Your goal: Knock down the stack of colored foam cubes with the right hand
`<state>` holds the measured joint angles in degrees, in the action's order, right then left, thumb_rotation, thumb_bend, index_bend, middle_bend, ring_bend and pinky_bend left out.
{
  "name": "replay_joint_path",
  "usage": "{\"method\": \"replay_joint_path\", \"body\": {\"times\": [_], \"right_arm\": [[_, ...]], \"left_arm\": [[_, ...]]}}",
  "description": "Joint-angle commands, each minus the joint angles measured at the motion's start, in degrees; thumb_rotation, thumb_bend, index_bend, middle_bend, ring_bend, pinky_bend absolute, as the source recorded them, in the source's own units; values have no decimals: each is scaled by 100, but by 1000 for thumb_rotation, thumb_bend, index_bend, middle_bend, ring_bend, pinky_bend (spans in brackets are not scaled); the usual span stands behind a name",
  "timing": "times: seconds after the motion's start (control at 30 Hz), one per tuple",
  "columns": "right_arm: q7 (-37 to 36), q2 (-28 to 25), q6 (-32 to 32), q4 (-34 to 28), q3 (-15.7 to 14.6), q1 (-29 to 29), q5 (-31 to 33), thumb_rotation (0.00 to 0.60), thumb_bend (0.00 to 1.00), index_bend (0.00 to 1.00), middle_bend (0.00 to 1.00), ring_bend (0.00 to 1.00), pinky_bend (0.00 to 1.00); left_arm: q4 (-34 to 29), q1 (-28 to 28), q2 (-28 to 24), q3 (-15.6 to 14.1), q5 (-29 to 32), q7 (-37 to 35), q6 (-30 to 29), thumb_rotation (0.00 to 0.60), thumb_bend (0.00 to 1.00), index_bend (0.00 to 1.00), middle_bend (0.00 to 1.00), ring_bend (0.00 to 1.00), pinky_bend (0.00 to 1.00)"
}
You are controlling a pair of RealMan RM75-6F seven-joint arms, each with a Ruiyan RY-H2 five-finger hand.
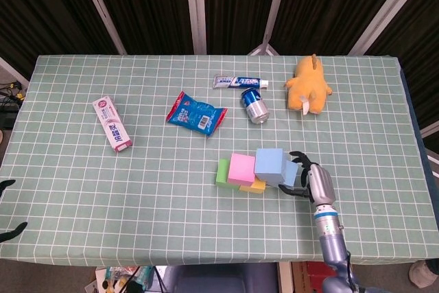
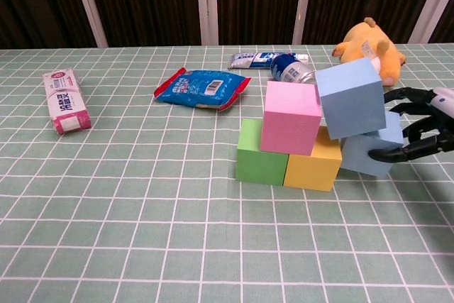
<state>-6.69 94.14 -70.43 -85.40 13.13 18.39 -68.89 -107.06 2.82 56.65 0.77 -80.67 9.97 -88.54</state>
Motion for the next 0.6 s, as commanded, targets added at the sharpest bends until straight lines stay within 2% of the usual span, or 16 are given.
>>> {"method": "replay_joint_path", "body": {"times": [0.03, 0.37, 0.6], "right_arm": [[-65, -88, -12, -39, 81, -13, 38, 600, 215, 274, 469, 770, 318], [-639, -881, -199, -660, 797, -169, 365, 600, 214, 285, 469, 770, 318], [-754, -1346, -164, -806, 973, -273, 570, 600, 215, 285, 469, 770, 318]], "left_arm": [[-1, 0, -3, -2, 3, -2, 5, 600, 133, 212, 0, 0, 0], [-13, -16, 15, -8, 14, 50, 33, 600, 133, 213, 0, 0, 0], [-23, -3, 1, -23, -7, 32, 17, 600, 133, 213, 0, 0, 0]]}}
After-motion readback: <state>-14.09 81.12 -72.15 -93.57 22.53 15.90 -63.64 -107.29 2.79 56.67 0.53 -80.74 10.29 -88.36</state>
